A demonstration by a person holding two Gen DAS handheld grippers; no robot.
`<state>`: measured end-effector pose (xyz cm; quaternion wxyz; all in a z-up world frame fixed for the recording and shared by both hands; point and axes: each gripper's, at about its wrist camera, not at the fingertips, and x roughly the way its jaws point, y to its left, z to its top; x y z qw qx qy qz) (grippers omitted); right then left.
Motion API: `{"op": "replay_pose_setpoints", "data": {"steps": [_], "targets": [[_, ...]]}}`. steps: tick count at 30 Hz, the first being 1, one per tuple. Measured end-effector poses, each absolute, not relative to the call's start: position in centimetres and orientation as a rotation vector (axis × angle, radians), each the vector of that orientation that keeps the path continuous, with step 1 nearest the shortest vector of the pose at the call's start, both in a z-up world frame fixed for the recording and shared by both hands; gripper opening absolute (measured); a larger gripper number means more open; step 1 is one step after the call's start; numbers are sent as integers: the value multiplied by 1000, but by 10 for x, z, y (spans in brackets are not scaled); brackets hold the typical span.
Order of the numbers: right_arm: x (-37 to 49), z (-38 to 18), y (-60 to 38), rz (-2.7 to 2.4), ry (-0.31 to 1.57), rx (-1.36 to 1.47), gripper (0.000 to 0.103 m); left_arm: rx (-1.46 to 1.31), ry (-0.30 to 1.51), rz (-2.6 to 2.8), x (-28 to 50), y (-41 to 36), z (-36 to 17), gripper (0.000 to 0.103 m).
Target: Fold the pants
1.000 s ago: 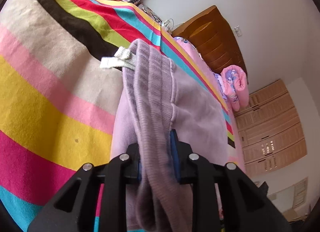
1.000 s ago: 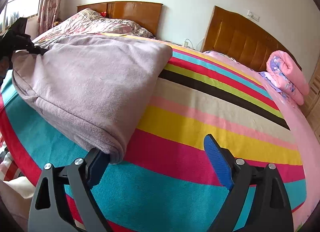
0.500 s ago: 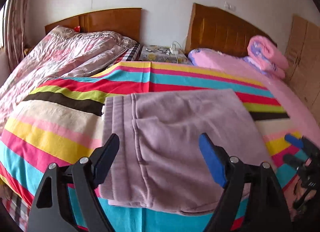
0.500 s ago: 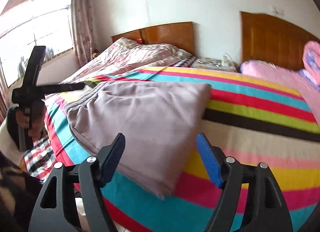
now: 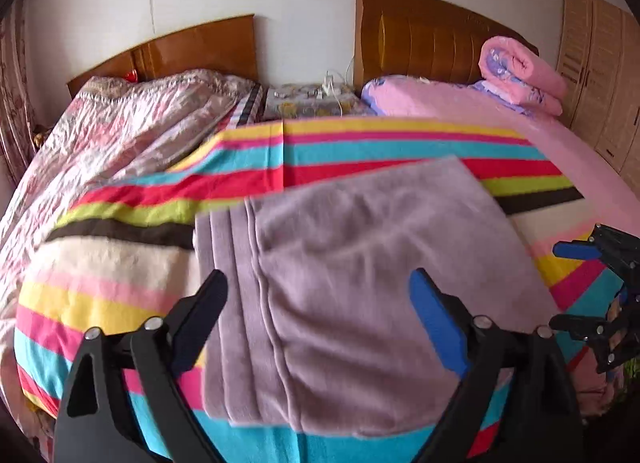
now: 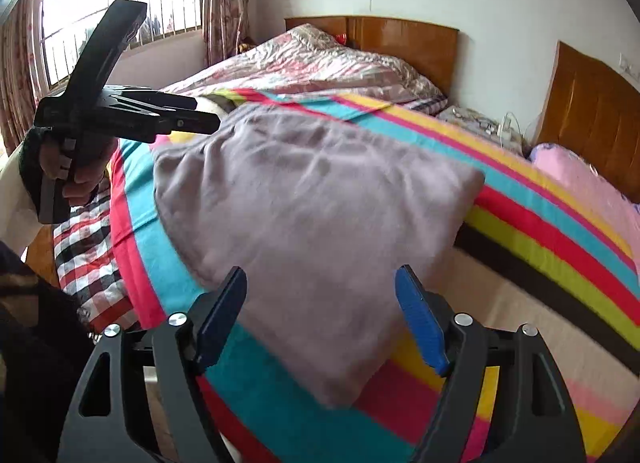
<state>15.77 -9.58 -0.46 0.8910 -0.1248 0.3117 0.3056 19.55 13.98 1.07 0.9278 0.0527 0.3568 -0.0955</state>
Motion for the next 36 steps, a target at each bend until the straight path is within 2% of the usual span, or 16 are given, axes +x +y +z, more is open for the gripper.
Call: {"op": "replay_pose_setpoints", "data": {"steps": [3,7,9,13,19,24,29,36], "targets": [[224,2,-91,676,630,-224,85,143,685,-185,246,128,24,102],[311,-27,-88,687,747,-171,85,96,820,-99,311,131,-21,102],[340,-47,-92,658,809,-172,85,103,919,-51,327,135,-45,101],[359,-58,-108,693,805,-88,85,78,907,-49,327,141,-49,102],[352,-40,-111,598,715,2,87,83,904,-40,325,139,-52,102],[341,-56,-79,609,775,-213,89,65,902,-46,324,140,-52,102],[345,-40,-100,454,739,-97,89,54,883,-33,320,143,-49,102],[262,-7,-96,505,675,-117,89,5,753,-9,250,155,-8,102]]}}
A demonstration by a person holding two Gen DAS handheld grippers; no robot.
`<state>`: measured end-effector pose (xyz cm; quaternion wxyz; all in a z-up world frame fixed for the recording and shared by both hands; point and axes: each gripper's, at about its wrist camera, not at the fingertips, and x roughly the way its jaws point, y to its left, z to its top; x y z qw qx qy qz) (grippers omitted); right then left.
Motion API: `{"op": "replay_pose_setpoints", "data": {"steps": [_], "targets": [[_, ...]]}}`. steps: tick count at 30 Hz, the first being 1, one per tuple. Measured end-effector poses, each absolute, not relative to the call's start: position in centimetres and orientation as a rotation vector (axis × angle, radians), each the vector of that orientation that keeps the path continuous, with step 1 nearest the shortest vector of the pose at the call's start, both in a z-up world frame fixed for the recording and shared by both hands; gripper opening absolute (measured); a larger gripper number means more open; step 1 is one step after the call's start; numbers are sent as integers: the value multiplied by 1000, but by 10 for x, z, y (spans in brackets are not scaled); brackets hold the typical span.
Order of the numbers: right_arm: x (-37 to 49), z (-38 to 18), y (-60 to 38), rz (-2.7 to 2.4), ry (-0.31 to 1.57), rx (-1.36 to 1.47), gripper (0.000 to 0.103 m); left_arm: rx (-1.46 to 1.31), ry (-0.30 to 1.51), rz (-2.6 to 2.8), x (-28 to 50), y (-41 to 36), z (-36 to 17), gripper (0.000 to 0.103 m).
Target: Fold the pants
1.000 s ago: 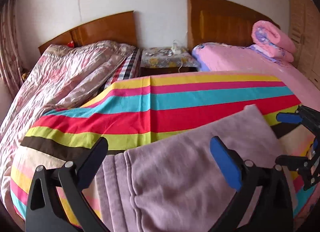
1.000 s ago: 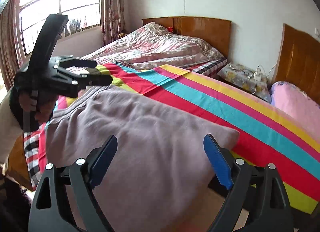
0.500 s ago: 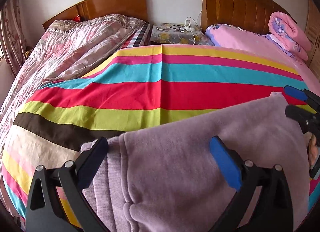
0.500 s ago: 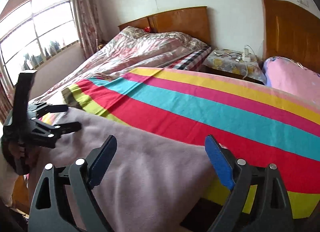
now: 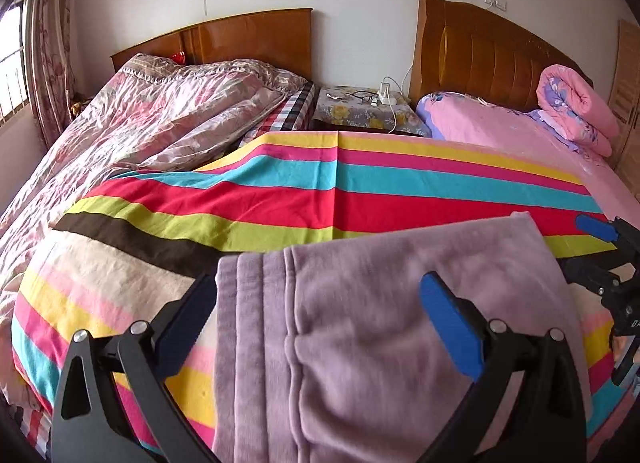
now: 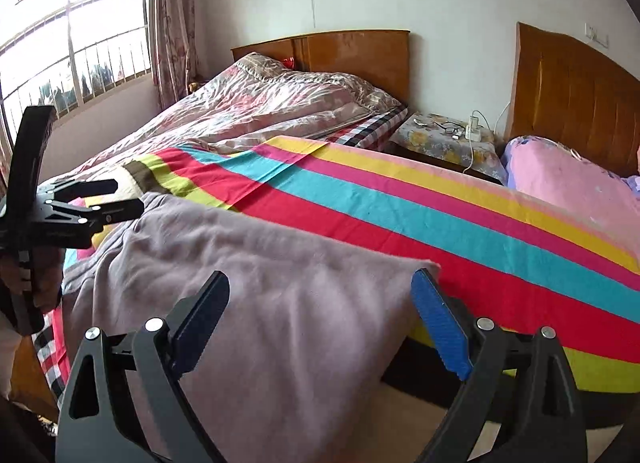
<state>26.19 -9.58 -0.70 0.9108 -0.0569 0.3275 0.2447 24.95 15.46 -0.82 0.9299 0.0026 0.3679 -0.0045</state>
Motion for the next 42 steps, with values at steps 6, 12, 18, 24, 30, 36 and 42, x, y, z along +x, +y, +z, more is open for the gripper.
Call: {"op": "replay_pose_setpoints", "data": {"steps": [6,12,18,24,30,36,42], "targets": [[166,-14,-112,478,662,2,89,-47,676,24,150,179,-16,102],[87,-20,-137,340,640,114,89,-91,433,140,56,190,5,102],[12,21,-159,241,455,156,90,-189,242,163,-1,175,46,102],[-27,37,-158,299,408,168,93,-106,271,113,-23,134,68,102],[-27,30,-130,335,463,97,93,-7,393,11,-17,92,45,102],[-31,22,-107,357,491,25,93,19,433,-37,-14,83,28,102],[-35,24,-107,345,469,21,93,9,426,-17,-16,89,26,102]]}}
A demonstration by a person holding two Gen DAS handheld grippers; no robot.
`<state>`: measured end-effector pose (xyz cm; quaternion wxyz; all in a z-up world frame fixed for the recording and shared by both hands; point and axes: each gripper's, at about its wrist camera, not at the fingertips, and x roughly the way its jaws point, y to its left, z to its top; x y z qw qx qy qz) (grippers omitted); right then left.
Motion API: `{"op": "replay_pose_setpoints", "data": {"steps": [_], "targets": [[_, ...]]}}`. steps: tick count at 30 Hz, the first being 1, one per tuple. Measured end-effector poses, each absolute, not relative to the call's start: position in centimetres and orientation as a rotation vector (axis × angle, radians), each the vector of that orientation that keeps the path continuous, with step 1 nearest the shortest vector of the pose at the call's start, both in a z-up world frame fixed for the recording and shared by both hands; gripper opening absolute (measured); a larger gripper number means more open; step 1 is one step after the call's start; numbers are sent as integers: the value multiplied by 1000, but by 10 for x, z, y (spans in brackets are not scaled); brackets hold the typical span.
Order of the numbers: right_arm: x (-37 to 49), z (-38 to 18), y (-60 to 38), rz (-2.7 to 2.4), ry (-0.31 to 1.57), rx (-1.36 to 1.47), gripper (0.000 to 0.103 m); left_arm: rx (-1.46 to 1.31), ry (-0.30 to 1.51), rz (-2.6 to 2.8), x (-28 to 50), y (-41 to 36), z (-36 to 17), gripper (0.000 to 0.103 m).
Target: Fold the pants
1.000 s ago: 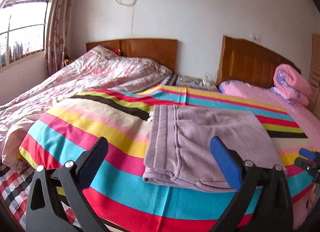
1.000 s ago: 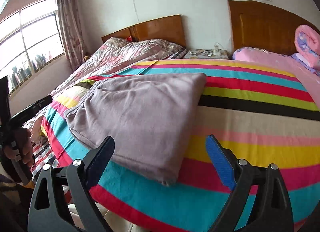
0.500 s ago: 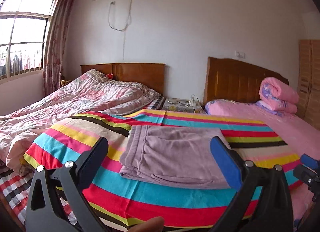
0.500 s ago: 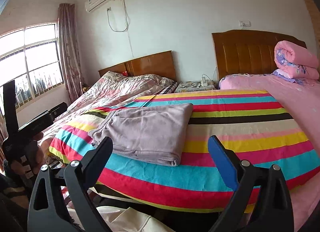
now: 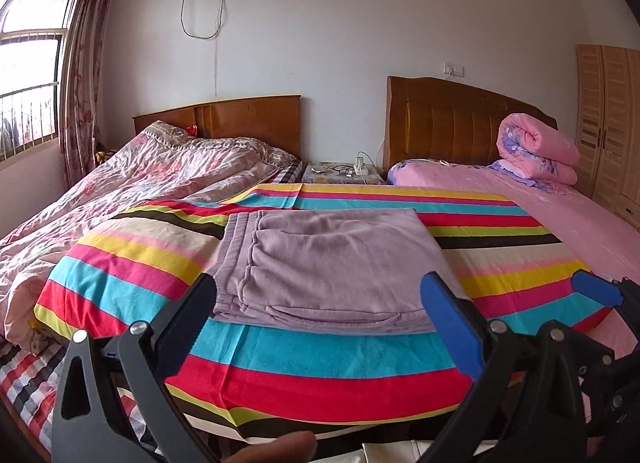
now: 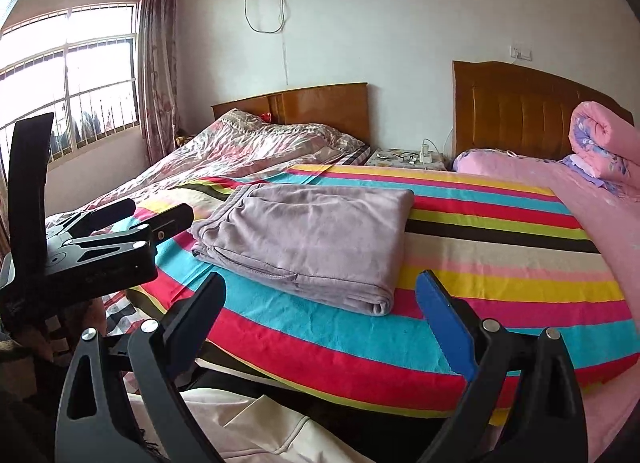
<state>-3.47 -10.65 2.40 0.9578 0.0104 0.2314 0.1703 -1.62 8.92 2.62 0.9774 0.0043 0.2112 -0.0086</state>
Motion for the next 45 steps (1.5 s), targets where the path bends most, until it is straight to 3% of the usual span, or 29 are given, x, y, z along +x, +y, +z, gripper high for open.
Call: {"op": "replay_pose_setpoints", "data": {"steps": [45], "targets": [[-32,22,-113,328,481,46,93,40,422,-25,-16,85,27,102]]}}
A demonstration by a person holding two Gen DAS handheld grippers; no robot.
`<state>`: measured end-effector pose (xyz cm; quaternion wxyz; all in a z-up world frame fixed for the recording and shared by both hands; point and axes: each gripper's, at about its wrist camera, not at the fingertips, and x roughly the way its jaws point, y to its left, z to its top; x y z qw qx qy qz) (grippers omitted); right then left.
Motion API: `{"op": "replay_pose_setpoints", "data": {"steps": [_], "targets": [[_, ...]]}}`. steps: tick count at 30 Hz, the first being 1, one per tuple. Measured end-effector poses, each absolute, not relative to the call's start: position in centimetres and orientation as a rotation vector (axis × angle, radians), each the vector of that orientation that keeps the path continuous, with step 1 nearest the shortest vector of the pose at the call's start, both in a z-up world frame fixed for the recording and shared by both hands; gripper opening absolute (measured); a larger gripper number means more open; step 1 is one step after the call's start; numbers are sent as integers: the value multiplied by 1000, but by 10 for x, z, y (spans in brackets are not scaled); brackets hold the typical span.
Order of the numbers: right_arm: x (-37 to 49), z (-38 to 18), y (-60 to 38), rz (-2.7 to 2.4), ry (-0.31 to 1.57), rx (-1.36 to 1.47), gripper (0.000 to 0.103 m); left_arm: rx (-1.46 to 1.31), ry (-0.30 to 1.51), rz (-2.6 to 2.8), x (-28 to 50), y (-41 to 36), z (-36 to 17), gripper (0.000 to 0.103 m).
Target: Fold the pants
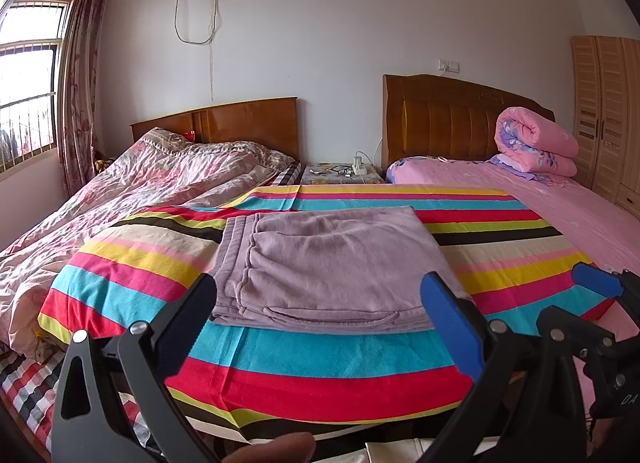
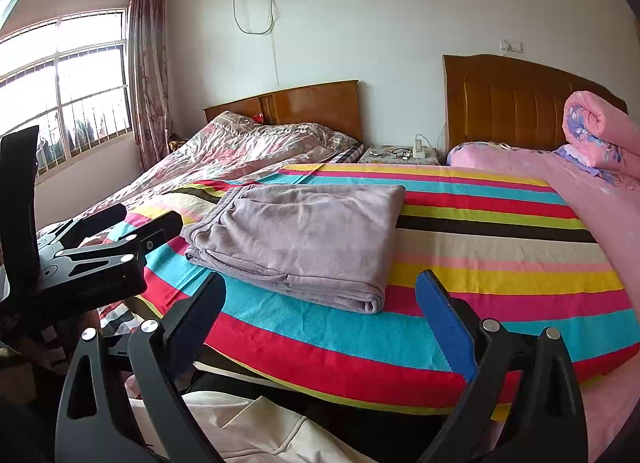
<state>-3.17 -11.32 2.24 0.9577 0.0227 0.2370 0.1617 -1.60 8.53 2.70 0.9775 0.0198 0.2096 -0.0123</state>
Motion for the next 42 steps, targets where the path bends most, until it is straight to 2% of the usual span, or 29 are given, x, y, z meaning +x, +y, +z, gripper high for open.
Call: {"op": "replay_pose_setpoints", "data": {"steps": [42], "targets": [[-32,14,-99,334,513,60,93,-26,441,-42,-13,98,21,102]]}}
